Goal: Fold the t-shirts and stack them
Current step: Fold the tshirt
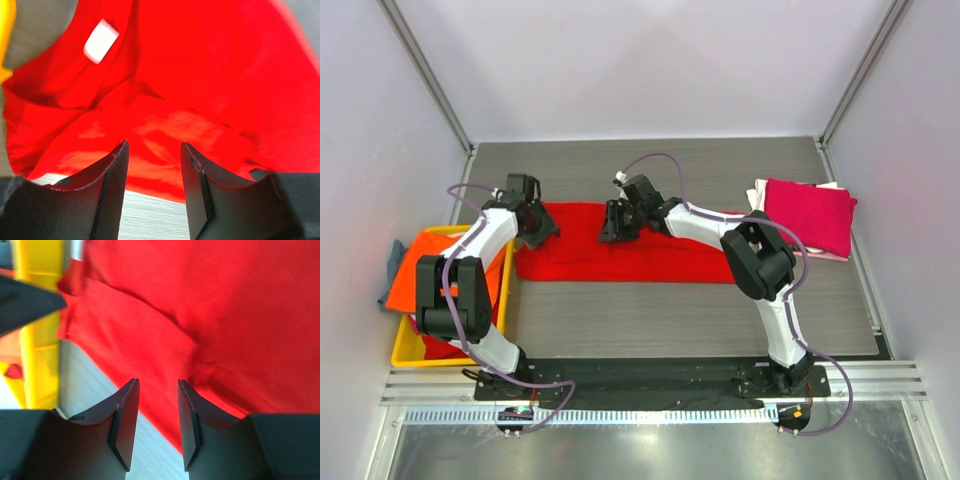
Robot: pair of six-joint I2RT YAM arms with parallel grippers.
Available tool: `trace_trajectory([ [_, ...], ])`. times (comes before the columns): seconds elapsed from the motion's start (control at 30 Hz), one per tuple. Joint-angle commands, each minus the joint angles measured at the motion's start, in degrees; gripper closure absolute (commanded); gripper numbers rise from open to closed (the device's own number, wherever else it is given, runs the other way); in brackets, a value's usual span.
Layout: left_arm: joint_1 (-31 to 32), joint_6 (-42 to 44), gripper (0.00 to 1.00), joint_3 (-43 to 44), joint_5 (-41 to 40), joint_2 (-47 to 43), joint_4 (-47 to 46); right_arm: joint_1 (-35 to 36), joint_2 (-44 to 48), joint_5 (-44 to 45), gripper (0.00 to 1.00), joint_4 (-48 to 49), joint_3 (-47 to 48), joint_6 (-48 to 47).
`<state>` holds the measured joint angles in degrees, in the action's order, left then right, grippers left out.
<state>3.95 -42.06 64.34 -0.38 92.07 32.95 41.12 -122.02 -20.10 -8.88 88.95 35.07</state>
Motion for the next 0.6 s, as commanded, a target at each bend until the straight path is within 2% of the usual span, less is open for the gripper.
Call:
trace_trajectory([
  [0.0, -0.25, -0.74, 0.53, -4.29, -0.06, -3.12, -6.57, 0.01, -0.85, 2.52, 0.58, -1.49, 2.9, -1.76],
  [0.23, -0.25, -0.91, 0.53, -7.91, -1.46, -2.6, -9.74, 0.01, -1.91, 2.43, 0.6, -2.19, 3.25, -2.55],
  [0.43, -0.25, -1.0, 0.62, -8.96, -0.85, -2.16, -11.33, 0.01, -2.7, 0.85, 0.74, -2.01, 3.86, -2.29],
  [0.57, -0.34, -0.74, 0.68, -9.23, -1.55, -2.69, -11.33, 0.1, -2.96, -0.12, 0.76, -2.01, 4.13, -2.2],
])
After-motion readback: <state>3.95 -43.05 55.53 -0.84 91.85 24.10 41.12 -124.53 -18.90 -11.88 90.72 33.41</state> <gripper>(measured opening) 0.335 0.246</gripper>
